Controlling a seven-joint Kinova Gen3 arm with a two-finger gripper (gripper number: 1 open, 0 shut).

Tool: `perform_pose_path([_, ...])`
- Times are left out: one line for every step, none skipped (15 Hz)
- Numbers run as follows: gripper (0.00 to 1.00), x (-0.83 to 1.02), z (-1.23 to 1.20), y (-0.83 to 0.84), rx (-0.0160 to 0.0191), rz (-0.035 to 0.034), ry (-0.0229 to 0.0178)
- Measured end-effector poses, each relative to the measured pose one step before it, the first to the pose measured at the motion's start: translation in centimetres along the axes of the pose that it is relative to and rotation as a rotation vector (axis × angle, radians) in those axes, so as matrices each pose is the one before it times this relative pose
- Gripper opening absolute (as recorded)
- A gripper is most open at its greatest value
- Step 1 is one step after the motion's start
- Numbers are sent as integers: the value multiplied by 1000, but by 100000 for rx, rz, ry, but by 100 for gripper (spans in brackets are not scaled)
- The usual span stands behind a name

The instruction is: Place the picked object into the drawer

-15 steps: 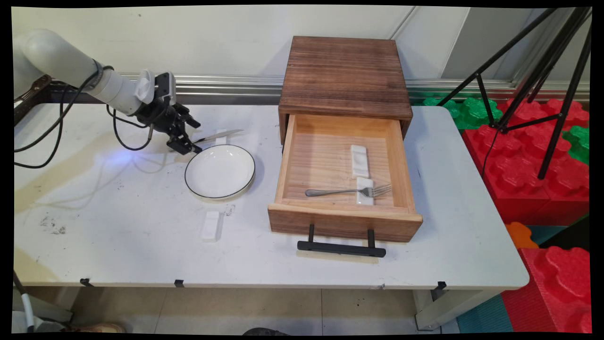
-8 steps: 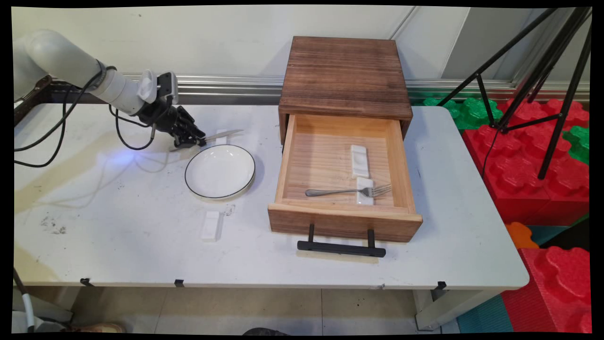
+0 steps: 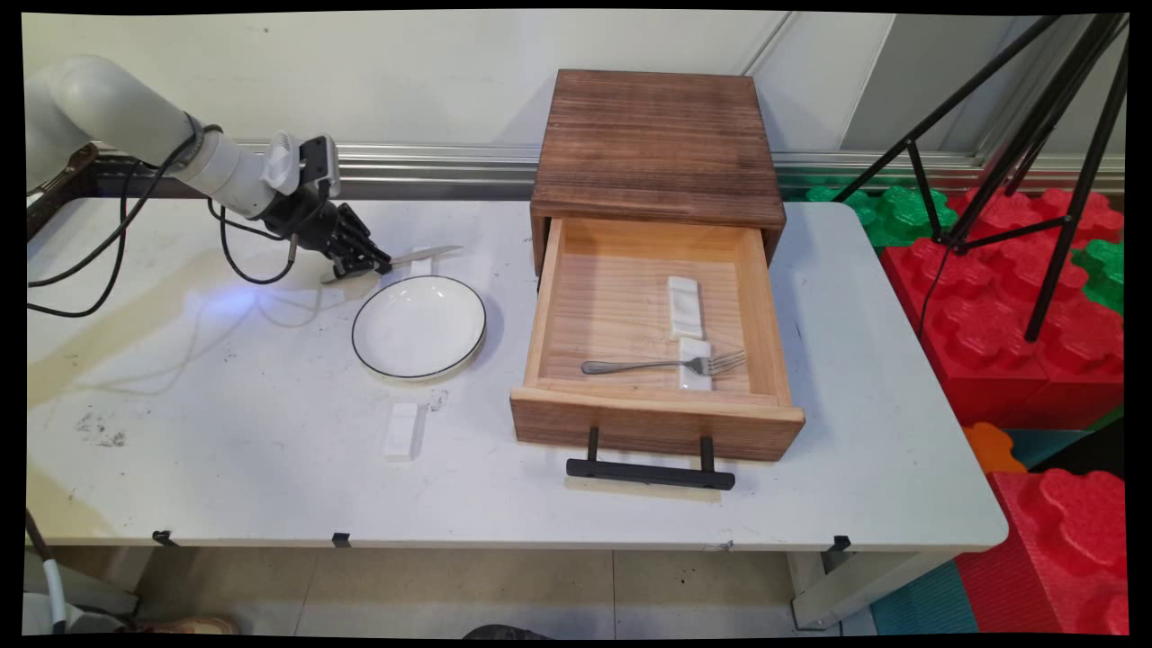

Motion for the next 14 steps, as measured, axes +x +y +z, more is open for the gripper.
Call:
perform_pose_path([0,-37,-7,-30,-41,-239,-149])
perform_pose_path([0,-21,-84,-7,-53,-225,49])
perform_pose_path([0,63,-72,-10,-167,-91,154])
perform_pose_path([0,19,-118,5,-66,-84,175])
perform_pose_path([0,54,-178,1,-212,-84,320])
perform_pose_path([0,48,-196,21,-94,1,335])
perform_pose_path([0,-45,-356,82,-13,-115,394])
perform_pose_path([0,96,-356,40,-93,160,504])
perform_pose_path([0,3,-502,68,-43,63,491])
perform_pose_path([0,251,-507,26,-121,314,663])
perform_pose_path([0,203,-635,87,-80,216,821])
perform_pose_path([0,250,-527,60,-92,323,773])
perform_pose_path([0,176,-403,72,-87,250,587])
perform_pose_path([0,183,-698,164,-27,248,932])
